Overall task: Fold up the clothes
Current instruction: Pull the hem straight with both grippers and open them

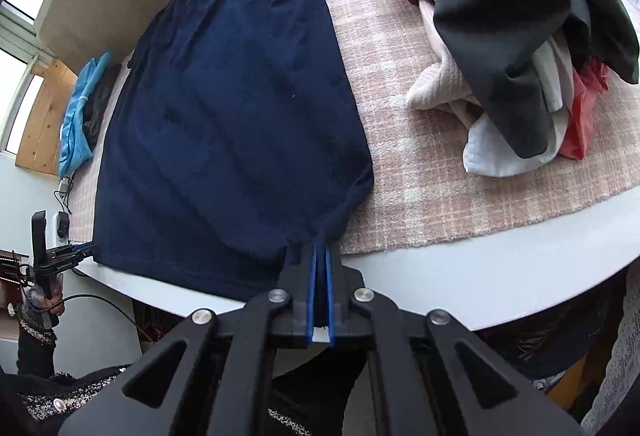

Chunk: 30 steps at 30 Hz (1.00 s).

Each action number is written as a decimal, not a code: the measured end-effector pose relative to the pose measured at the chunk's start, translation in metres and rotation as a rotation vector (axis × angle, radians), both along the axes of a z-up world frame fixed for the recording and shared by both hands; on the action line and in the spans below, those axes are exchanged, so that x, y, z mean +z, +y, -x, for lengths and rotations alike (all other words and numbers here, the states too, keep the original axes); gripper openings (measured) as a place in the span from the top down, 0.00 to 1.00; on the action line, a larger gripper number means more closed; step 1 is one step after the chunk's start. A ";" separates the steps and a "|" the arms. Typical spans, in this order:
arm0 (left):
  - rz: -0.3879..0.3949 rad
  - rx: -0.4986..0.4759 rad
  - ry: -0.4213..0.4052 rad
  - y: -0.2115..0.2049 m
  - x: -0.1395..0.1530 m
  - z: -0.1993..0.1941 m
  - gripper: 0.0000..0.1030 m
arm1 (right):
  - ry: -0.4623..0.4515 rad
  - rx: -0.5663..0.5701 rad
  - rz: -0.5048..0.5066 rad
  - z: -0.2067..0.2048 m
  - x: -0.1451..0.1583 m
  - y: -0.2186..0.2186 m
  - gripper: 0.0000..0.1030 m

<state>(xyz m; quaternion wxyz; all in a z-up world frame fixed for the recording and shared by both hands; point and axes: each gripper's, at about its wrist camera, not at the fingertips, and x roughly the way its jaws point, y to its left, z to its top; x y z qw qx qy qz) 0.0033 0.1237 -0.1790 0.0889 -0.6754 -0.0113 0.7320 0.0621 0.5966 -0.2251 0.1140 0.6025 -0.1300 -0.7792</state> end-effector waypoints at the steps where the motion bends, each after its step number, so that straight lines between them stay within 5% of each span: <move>1: -0.030 0.019 -0.002 -0.004 0.002 0.001 0.97 | 0.000 -0.001 0.000 0.001 -0.001 0.000 0.96; 5: -0.127 0.096 0.021 -0.026 0.020 0.006 0.97 | 0.016 -0.005 0.005 0.008 0.005 0.000 0.96; 11: -0.123 0.205 0.145 -0.088 0.094 -0.020 0.97 | 0.063 0.021 0.042 0.005 0.024 -0.008 0.96; 16: -0.075 0.175 0.077 -0.080 0.063 -0.025 0.97 | 0.003 0.019 0.060 -0.011 0.010 -0.010 0.96; 21: -0.110 0.220 -0.012 -0.084 0.023 -0.015 0.97 | -0.025 -0.002 0.065 -0.018 0.007 -0.003 0.96; 23: -0.112 0.210 0.007 -0.084 0.036 -0.010 0.97 | -0.028 -0.010 0.068 -0.020 0.010 0.001 0.96; 28: -0.121 0.164 0.112 -0.084 0.098 -0.005 0.97 | 0.120 -0.001 0.085 -0.017 0.076 0.006 0.96; 30: -0.096 0.146 0.102 -0.082 0.099 -0.007 0.96 | 0.108 -0.001 0.078 -0.017 0.067 0.003 0.96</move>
